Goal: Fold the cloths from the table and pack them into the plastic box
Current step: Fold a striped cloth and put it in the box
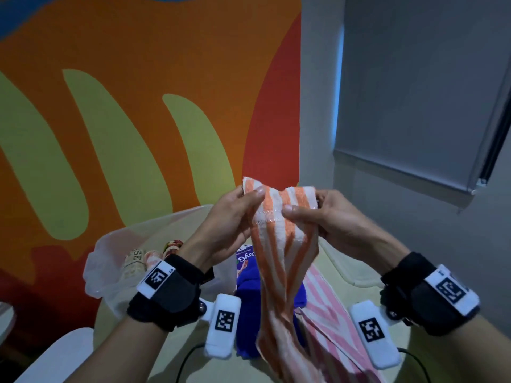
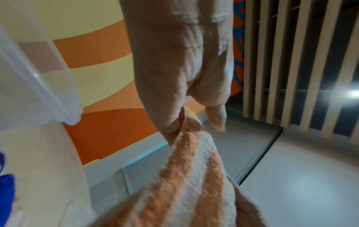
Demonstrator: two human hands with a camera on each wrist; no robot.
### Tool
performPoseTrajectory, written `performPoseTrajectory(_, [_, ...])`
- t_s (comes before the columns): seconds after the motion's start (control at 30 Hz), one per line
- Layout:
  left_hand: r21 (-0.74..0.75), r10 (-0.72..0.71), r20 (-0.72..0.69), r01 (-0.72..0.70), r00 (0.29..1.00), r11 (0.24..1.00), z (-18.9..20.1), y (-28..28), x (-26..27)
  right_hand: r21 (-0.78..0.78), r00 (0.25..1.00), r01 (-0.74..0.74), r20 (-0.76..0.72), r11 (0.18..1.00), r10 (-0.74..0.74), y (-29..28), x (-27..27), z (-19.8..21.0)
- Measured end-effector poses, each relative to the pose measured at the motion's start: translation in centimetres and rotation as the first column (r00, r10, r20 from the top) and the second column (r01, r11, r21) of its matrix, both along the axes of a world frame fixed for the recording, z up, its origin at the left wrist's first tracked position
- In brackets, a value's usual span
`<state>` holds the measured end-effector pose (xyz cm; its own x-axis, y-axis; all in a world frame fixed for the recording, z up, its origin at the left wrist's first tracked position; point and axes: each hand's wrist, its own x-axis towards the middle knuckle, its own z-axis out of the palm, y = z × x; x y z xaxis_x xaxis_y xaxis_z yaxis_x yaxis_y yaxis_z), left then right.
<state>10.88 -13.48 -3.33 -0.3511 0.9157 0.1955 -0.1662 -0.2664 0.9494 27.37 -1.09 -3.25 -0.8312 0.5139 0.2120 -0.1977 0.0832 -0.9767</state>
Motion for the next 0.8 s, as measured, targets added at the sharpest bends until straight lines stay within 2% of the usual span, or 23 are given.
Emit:
performPoseTrajectory(0.13, [-0.188,-0.249,-0.132,0.222,0.959,0.957,-2.6,-1.5,0.7,-0.126,0.993,0.115,-0.002,0.985,-0.116,0.2,0.1,-0.4])
performPoseTrajectory(0.23, [-0.267,-0.361,-0.229,0.298,0.904,0.916,-4.5,-1.9,1.8,-0.192,0.981,0.185,-0.023,0.964,-0.193,1.1,0.4,-0.2])
performPoseTrajectory(0.3, [-0.209,-0.353,-0.156,0.318,0.923,0.925,-4.7,-2.1,2.3,-0.279,0.974,0.199,-0.053,0.939,-0.222,1.8,0.7,-0.4])
performPoseTrajectory(0.37, [-0.093,-0.286,0.073,0.293,0.955,0.952,-4.4,-2.1,2.3,-0.347,0.971,0.186,-0.079,0.919,-0.227,2.2,0.9,-0.8])
performPoseTrajectory(0.4, [-0.056,-0.267,0.193,0.282,0.944,0.958,-4.4,-2.1,2.3,-0.362,0.969,0.189,-0.084,0.913,-0.233,2.4,0.9,-0.9])
performPoseTrajectory(0.43, [-0.036,-0.273,0.243,0.290,0.931,0.956,-4.5,-2.2,2.3,-0.377,0.965,0.192,-0.098,0.906,-0.245,2.5,0.9,-0.8])
performPoseTrajectory(0.47, [-0.042,-0.299,0.232,0.316,0.926,0.948,-4.6,-2.3,2.6,-0.405,0.956,0.199,-0.120,0.892,-0.268,2.7,0.9,-0.6])
performPoseTrajectory(0.53, [-0.094,-0.366,0.126,0.379,0.922,0.921,-5.0,-2.3,3.1,-0.502,0.929,0.185,-0.190,0.845,-0.317,3.0,1.0,-0.2])
performPoseTrajectory(0.57, [-0.117,-0.368,0.088,0.377,0.926,0.919,-5.2,-2.2,3.3,-0.552,0.927,0.138,-0.221,0.822,-0.304,3.0,1.2,-0.2])
performPoseTrajectory(0.63, [-0.121,-0.296,0.102,0.307,0.950,0.944,-5.6,-1.8,3.4,-0.570,0.966,0.007,-0.210,0.822,-0.153,2.4,1.4,-1.5])
performPoseTrajectory(0.7, [-0.126,-0.225,0.141,0.243,0.964,0.962,-6.3,-1.5,3.2,-0.482,0.999,-0.027,-0.028,0.876,0.015,1.5,1.6,-4.0])
performPoseTrajectory(0.73, [-0.146,-0.201,0.151,0.223,0.968,0.964,-6.7,-1.4,3.1,-0.422,0.996,-0.021,0.068,0.906,0.055,1.1,1.7,-5.2])
performPoseTrajectory(0.8, [-0.214,-0.157,0.141,0.185,0.978,0.959,-7.6,-1.7,3.1,-0.354,0.992,0.014,0.123,0.935,0.032,0.5,1.4,-6.7])
